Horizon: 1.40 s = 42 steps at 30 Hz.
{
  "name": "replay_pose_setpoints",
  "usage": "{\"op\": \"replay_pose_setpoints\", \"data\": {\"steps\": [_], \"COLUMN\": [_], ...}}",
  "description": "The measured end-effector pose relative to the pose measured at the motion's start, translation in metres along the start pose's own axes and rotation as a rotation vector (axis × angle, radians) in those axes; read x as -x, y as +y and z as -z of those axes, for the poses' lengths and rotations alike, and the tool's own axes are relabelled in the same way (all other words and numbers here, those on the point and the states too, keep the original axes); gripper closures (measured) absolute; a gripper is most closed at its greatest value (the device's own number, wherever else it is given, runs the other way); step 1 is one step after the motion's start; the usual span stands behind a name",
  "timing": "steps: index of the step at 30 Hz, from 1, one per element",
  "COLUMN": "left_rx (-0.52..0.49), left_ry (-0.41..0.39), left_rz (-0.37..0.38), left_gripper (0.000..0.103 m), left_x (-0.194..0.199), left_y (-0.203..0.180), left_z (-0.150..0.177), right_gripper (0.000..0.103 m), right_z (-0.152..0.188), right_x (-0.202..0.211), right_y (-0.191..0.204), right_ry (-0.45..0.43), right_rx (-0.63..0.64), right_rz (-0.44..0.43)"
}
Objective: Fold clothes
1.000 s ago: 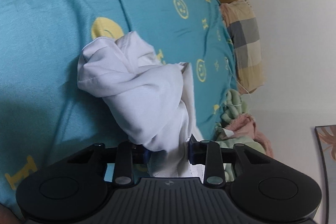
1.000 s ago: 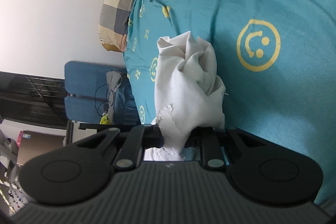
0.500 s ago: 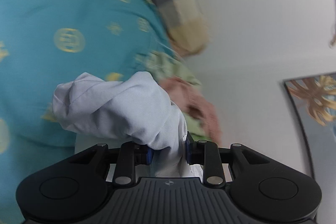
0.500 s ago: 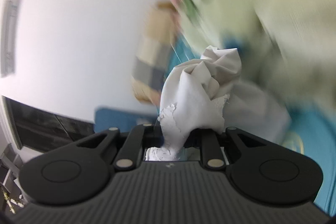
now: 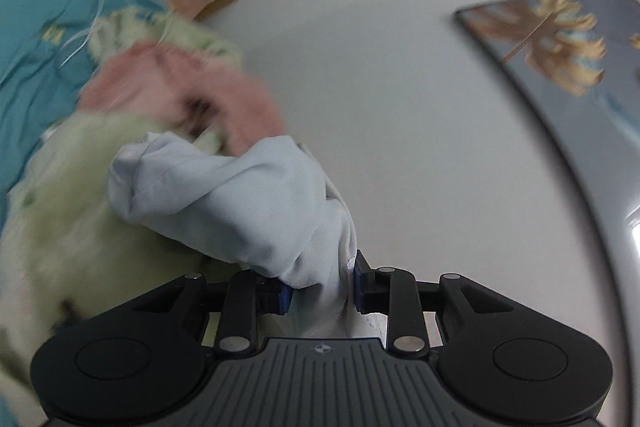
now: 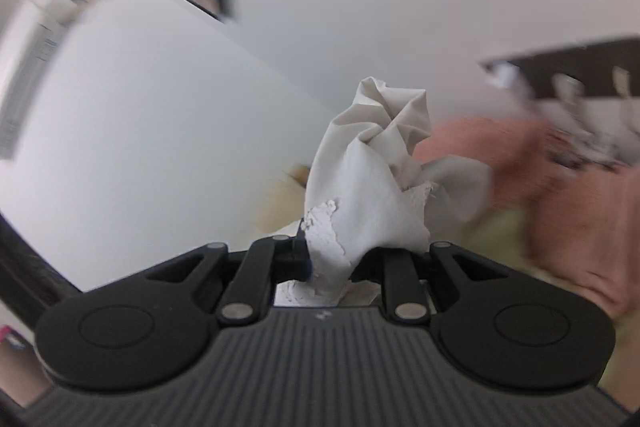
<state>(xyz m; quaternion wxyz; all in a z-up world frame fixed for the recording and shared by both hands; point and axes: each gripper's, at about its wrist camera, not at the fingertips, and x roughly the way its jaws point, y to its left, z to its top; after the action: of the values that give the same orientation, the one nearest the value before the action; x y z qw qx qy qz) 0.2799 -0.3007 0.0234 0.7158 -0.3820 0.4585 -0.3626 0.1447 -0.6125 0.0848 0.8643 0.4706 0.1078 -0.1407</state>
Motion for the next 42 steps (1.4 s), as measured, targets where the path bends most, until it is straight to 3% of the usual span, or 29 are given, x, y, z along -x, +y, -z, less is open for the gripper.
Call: {"op": "replay_pose_setpoints", "data": {"steps": [2,6,11,13,15,17,18,20,23,25,32,37,42], "left_rx": [-0.029,-0.061,-0.126,-0.201,-0.302,-0.387,-0.424,-0.487,-0.589,-0.662,-0.869,-0.964,-0.988], "left_ry": [0.043,0.078,0.06,0.059,0.035,-0.004,-0.019,-0.044,-0.095,-0.132,-0.25,-0.33,-0.397], "left_rz": [-0.024,-0.081,-0.122,-0.179,-0.258,-0.292,-0.301,-0.313,-0.308,-0.306,-0.309,-0.296,-0.265], "left_gripper": [0.073,0.069,0.06,0.05,0.03,0.018,0.018,0.01,0.0,0.0,0.0,0.0,0.0], "left_x": [-0.019,-0.005,0.003,0.01,0.02,0.04,0.051,0.071,0.11,0.135,0.231,0.278,0.31], "left_y": [0.013,0.058,0.062,0.05,0.031,0.012,0.003,-0.013,-0.042,-0.062,-0.107,-0.109,-0.095], "left_z": [0.014,0.04,0.053,0.054,0.053,0.059,0.062,0.069,0.086,0.099,0.164,0.208,0.239], "right_gripper": [0.084,0.084,0.082,0.082,0.079,0.078,0.076,0.065,0.03,0.022,0.022,0.022,0.023], "right_z": [0.018,0.058,0.07,0.069,0.066,0.064,0.064,0.064,0.066,0.069,0.098,0.135,0.169], "right_x": [0.001,0.01,0.017,0.019,0.025,0.043,0.053,0.073,0.109,0.132,0.202,0.235,0.255], "right_y": [-0.022,-0.054,-0.067,-0.067,-0.063,-0.049,-0.042,-0.027,-0.007,0.007,0.057,0.072,0.068], "right_ry": [0.07,0.18,0.198,0.196,0.197,0.193,0.189,0.173,0.115,0.08,-0.01,-0.054,-0.095], "right_rx": [0.013,0.049,0.057,0.048,0.039,0.074,0.098,0.147,0.223,0.279,0.521,0.66,0.718], "right_rz": [0.073,0.165,0.197,0.199,0.205,0.228,0.24,0.253,0.232,0.218,0.165,0.127,0.108]}}
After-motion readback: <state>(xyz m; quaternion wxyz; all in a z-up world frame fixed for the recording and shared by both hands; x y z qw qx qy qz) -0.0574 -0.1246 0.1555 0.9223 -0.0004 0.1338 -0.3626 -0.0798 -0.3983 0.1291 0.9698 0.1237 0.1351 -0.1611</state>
